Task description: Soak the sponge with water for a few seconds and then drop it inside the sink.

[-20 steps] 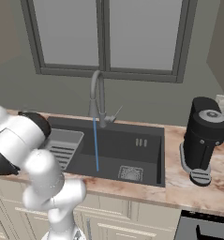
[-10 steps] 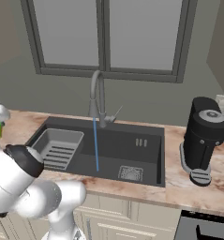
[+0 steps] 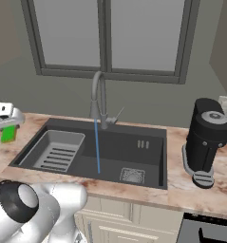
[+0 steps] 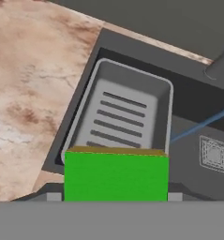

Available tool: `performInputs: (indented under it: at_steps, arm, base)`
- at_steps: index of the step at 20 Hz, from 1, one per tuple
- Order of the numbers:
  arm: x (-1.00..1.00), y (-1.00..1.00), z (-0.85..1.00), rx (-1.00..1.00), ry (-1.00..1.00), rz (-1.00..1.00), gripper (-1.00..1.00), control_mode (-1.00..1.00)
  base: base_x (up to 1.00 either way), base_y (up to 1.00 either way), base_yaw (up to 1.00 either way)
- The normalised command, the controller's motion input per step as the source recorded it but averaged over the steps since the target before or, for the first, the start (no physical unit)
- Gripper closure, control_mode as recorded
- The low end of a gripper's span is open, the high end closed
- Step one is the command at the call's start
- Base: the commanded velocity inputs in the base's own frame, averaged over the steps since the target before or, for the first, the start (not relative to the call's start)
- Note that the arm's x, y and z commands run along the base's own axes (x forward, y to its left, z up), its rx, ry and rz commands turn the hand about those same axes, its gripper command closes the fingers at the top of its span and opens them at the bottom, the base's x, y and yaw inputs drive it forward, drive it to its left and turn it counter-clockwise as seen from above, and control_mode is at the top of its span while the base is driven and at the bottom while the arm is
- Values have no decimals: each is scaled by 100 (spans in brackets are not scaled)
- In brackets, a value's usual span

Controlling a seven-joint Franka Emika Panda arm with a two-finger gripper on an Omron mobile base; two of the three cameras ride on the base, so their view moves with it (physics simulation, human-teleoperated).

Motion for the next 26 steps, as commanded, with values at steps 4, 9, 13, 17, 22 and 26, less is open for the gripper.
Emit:
performInputs:
  at_steps: [4, 9, 13, 17, 22, 26]
  arm:
    - [0, -51, 2, 0, -8, -11, 100, -100]
    - [0, -54, 0, 0, -12, -12, 100, -100]
    - [0, -53, 0, 0, -15, -13, 100, -100]
    - [0, -51, 0, 0, -15, -13, 100, -100]
    - [1, -45, 0, 0, -16, -14, 100, -100]
    - [0, -18, 0, 0, -18, -13, 100, -100]
  base:
    - [0, 0, 0]
    - [0, 0, 0]
    - [0, 0, 0]
    - [0, 0, 0]
    - [0, 0, 0]
    - [0, 0, 0]
